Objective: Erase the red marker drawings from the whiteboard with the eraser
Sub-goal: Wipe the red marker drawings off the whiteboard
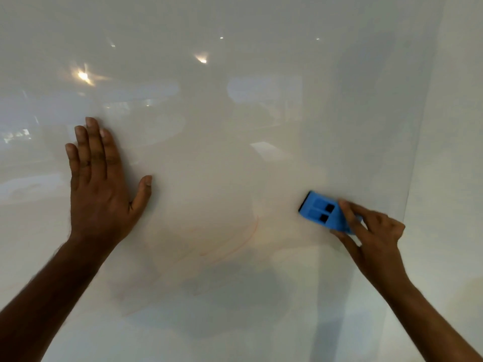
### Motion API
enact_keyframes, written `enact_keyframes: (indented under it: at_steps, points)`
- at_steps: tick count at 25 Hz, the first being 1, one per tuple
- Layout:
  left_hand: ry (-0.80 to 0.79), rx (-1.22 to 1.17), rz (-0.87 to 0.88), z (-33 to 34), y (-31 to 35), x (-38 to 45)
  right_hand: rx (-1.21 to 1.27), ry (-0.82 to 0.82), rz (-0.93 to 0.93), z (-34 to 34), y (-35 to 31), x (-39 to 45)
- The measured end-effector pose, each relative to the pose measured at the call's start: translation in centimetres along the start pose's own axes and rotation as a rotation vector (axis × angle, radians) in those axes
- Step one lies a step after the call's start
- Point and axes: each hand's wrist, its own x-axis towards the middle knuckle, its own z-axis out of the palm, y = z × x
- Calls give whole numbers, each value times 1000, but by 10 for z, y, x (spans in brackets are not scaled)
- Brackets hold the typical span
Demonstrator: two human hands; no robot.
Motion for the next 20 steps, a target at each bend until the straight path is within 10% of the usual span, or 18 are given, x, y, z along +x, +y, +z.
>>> enact_keyframes:
  at_steps: [4,12,20]
  points:
    - [-1,-5,-3,-1,3,0,125,58,91,-1,-42,47]
    - [-24,0,26,-2,-2,-2,-8,-212,-391,24,-50,-56]
    - [-17,-6,26,0,-2,-2,72,-42,-92,-7,-35,38]
